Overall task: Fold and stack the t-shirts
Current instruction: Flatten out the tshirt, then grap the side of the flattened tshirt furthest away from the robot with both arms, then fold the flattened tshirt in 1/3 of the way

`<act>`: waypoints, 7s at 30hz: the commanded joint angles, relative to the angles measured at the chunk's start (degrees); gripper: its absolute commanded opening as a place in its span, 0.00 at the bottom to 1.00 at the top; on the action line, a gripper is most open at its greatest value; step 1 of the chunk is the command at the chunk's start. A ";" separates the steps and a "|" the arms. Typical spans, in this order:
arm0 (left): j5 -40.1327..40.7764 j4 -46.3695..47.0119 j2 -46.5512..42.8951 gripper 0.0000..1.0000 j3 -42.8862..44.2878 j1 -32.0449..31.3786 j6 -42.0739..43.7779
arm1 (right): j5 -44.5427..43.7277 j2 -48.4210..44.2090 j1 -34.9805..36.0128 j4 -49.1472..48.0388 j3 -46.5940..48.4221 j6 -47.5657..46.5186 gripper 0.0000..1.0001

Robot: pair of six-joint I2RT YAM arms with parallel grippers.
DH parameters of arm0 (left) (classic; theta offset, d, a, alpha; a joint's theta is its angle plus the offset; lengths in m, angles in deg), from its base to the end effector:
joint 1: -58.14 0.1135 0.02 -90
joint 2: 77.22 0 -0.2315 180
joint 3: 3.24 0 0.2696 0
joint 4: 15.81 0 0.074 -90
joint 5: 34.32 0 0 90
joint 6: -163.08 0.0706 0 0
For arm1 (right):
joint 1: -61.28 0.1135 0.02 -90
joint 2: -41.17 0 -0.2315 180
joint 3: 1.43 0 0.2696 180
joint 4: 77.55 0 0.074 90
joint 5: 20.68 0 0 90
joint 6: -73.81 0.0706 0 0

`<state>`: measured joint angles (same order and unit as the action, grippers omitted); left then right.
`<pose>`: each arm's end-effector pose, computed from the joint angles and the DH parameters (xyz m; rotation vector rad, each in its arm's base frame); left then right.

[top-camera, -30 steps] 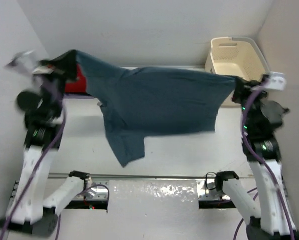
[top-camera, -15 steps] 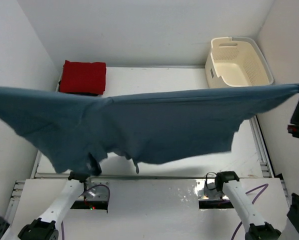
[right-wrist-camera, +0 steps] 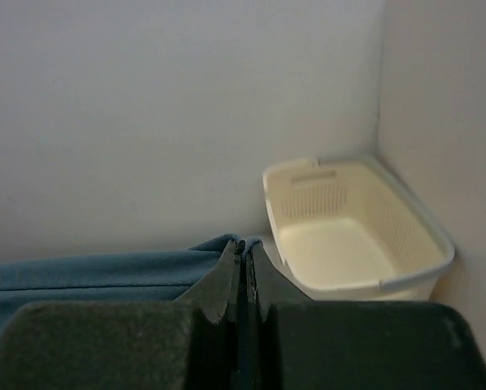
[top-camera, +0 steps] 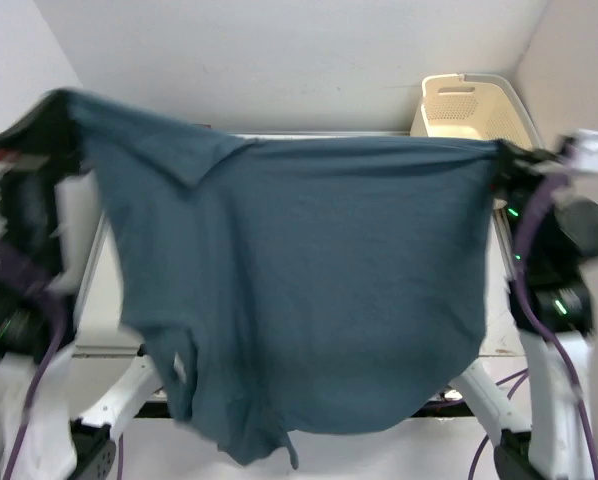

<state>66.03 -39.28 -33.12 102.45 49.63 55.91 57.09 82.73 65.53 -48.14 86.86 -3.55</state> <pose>0.0957 -0.0015 0.6003 -0.2369 0.8919 -0.3344 0.1687 -0.0025 0.5060 0.2759 1.2463 0.1183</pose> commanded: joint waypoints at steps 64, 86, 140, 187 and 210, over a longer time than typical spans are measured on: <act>-2.27 -5.11 23.33 0.00 -48.02 0.25 -21.94 | -2.36 53.89 -2.76 -10.23 -11.02 -0.95 0.00; -7.53 -8.99 18.39 0.00 -64.27 -0.01 -26.42 | -5.87 53.27 -2.84 -9.43 -19.71 0.10 0.03; 4.43 1.99 63.03 1.00 -33.53 0.78 -27.04 | 3.43 73.83 -1.26 -3.29 -6.27 5.20 0.99; -2.35 3.05 32.98 1.00 -52.50 -21.98 -22.21 | 8.54 24.01 5.42 -3.64 -39.67 4.76 0.99; 8.11 6.66 47.12 1.00 -45.65 -21.90 -23.44 | 5.02 23.65 5.42 -1.44 -38.26 3.97 0.99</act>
<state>70.34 -35.23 12.19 53.82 28.05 32.48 63.28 107.43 70.80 -49.14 47.11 0.49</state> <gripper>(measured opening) 0.997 0.993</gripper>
